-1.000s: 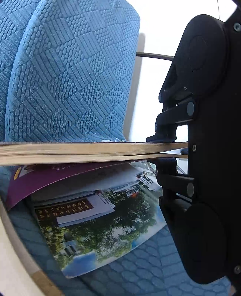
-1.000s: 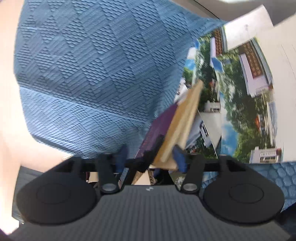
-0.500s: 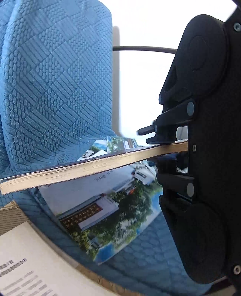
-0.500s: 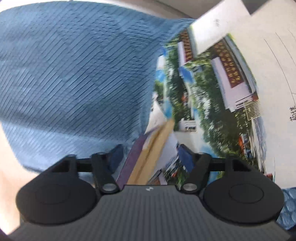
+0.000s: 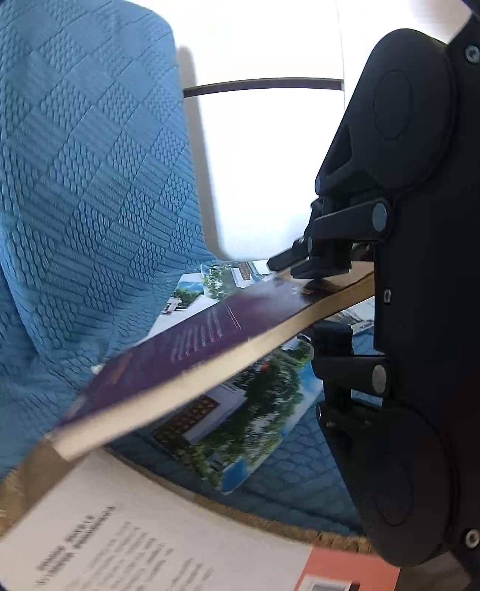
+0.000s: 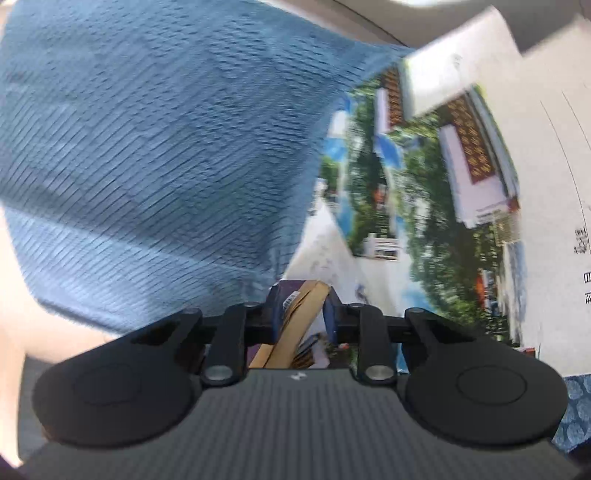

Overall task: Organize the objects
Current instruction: 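Carry the purple paperback tilted toward the orange paperback with the left gripper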

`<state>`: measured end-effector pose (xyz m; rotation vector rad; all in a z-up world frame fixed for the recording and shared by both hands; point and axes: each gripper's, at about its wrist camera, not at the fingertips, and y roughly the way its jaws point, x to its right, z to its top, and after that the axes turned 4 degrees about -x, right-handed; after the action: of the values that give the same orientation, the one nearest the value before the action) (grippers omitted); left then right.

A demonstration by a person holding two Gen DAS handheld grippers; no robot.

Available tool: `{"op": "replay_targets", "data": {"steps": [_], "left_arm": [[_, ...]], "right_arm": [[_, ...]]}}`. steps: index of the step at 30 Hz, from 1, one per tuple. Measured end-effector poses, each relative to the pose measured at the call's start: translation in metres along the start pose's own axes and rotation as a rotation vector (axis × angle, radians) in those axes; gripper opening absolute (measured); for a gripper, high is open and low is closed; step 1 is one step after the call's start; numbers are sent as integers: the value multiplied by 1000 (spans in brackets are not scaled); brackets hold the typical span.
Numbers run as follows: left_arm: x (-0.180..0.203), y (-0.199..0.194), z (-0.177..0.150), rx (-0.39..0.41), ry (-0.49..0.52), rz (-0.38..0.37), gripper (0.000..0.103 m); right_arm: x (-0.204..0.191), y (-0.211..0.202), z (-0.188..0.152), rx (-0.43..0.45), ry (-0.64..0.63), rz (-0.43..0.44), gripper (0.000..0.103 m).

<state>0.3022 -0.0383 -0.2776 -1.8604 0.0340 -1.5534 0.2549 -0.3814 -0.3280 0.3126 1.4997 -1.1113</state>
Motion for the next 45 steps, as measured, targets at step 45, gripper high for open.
{"op": "replay_targets", "data": {"steps": [45], "left_arm": [[6,-200,43,2,157,-213,25]], "right_arm": [[-203,-37,-107,102,-394,25,26]]}}
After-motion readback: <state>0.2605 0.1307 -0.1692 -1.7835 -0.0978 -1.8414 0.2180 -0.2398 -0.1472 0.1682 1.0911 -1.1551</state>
